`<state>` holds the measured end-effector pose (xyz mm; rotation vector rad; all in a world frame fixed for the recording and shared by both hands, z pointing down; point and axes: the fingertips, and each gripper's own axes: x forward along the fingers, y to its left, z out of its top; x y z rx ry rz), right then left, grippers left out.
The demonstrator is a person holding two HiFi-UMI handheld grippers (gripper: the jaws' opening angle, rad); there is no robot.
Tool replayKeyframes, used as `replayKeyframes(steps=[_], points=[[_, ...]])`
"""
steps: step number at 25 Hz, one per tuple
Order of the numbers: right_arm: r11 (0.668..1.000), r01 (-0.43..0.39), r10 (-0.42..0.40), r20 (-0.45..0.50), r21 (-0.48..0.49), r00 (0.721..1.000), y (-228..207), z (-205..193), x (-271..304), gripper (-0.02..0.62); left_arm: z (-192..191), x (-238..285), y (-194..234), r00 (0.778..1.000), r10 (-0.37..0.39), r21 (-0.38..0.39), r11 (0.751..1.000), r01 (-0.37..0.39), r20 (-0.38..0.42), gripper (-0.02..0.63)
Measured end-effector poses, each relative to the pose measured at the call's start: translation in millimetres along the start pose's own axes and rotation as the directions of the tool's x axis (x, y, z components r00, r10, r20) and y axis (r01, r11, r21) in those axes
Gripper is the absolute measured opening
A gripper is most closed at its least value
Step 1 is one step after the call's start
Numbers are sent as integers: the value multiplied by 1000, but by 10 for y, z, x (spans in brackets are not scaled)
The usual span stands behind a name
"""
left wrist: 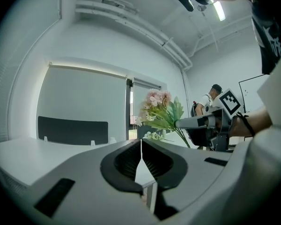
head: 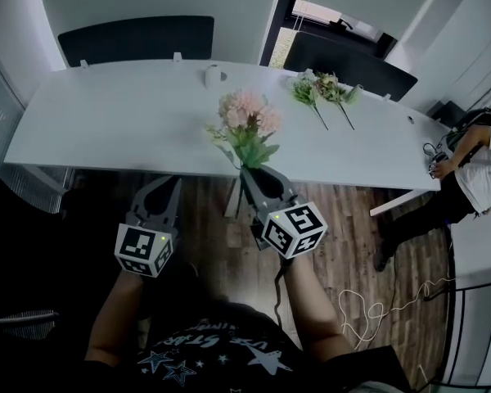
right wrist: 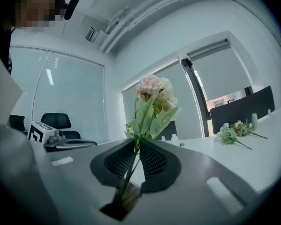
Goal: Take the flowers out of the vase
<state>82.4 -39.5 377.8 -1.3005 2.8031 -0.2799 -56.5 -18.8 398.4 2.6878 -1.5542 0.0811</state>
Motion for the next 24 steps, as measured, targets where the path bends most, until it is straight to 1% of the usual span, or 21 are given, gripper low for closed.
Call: replayKeyframes(steps=[4,11,24], points=[[1000,-4,4,-4,-4,1000,64,-40,-230,35,-16,-116,-177,1000,9,3,1000,-9,-4,14],[1000,-8,8,-3,21,1000,137,-123,-601,35,4,-295,-496,1000,17,7,1000,-17,1,14],[1000,-23,23,-10,20,1000,359,-253,-926,35,-68,-566,-756,1000,14,-7,1000,-14,-10,14]])
